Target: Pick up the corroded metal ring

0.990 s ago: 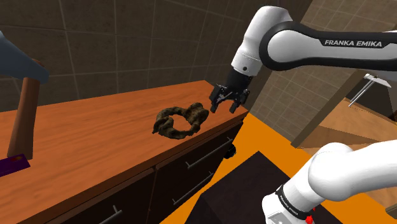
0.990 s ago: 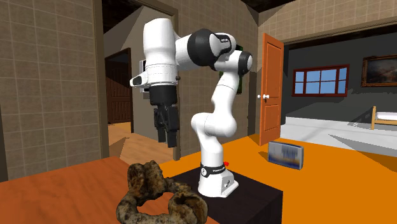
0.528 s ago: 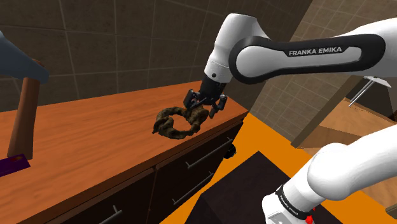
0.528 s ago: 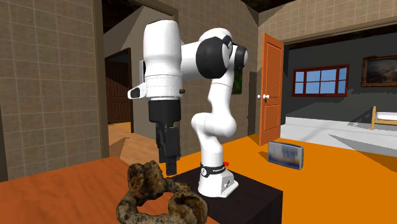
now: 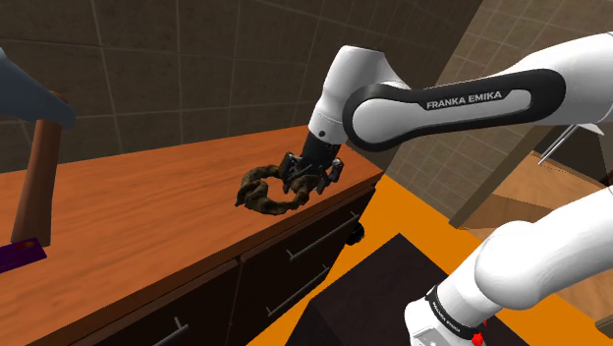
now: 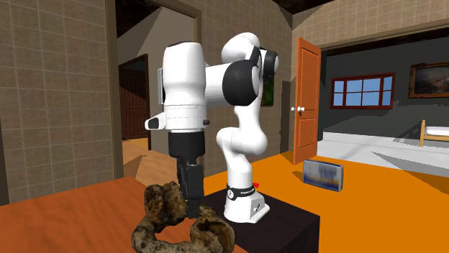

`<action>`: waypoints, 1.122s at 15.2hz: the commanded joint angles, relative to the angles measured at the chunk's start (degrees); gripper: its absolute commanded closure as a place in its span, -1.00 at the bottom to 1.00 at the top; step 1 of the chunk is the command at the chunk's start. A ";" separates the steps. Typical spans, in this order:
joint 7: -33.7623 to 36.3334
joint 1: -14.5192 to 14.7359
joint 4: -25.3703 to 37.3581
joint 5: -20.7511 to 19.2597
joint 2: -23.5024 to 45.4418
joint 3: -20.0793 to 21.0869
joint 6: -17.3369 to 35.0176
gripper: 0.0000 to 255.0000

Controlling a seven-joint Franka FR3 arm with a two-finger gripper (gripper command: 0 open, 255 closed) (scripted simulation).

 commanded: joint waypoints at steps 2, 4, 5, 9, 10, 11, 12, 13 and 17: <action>-0.02 -0.03 -0.28 -0.05 0.26 0.06 0.54 1.00; 0.02 -0.01 -0.26 -0.04 0.23 0.08 0.51 1.00; 0.01 -0.01 -0.27 -0.04 0.21 0.07 0.49 1.00; 0.00 -0.01 -0.31 -0.03 0.21 0.07 0.53 1.00; -0.02 -0.01 -0.26 -0.02 0.16 0.04 0.43 1.00; -0.06 0.00 0.22 0.03 -0.21 -0.10 -0.41 1.00; -0.09 0.00 0.72 0.06 -0.55 -0.23 -1.24 1.00; -0.11 0.01 1.23 0.09 -0.89 -0.37 -2.07 1.00; -0.17 -0.01 3.38 0.14 -2.07 -0.90 -5.35 1.00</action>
